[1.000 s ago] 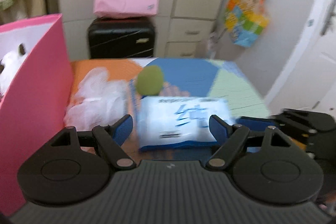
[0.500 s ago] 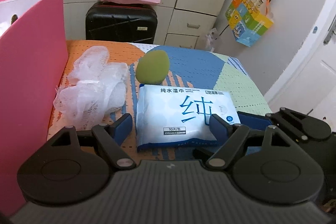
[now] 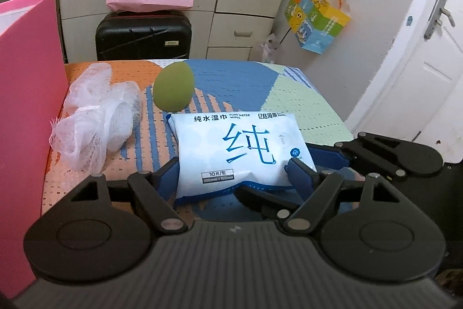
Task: Organize soft objects
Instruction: 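Grasp the large white wipes pack with the left gripper and lift it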
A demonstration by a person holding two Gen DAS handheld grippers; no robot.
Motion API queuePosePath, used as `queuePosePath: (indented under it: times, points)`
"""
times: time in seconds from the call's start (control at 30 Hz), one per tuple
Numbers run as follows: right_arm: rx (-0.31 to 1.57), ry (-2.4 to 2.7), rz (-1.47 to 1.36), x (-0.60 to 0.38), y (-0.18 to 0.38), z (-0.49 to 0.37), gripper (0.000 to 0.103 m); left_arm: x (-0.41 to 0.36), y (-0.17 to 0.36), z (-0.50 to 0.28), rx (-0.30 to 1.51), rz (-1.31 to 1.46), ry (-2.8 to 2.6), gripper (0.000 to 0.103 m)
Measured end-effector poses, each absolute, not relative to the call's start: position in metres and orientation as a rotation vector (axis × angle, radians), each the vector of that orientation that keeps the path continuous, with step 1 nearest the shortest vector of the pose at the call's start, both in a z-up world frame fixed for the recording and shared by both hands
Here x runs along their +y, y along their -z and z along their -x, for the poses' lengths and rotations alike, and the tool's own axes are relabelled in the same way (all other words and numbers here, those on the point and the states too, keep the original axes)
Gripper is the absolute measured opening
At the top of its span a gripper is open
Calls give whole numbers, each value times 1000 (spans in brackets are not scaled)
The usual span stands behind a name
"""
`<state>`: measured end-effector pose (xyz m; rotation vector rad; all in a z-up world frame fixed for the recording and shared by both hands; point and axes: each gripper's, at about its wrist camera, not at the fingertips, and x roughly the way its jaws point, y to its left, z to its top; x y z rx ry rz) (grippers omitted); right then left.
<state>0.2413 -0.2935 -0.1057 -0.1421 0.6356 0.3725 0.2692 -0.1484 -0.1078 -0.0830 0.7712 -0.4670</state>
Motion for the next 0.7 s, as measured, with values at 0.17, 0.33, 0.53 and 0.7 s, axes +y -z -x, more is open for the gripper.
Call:
queuePosePath:
  times: [0.17,0.33,0.53,0.7]
  points:
    - [623,-343,140,-293,104,-229,64,-151,104,-259,777,62,477,77]
    - [613,-316,112,-294,101,-215,64,-152,99,-244,772,48,488,77]
    - [616,-313,69,-296,93,-192,67,-145,90,-221,786,51,532,77]
    - [612,-310,70,-293,85,-172,70,-141,84,-203,791,54,557,77]
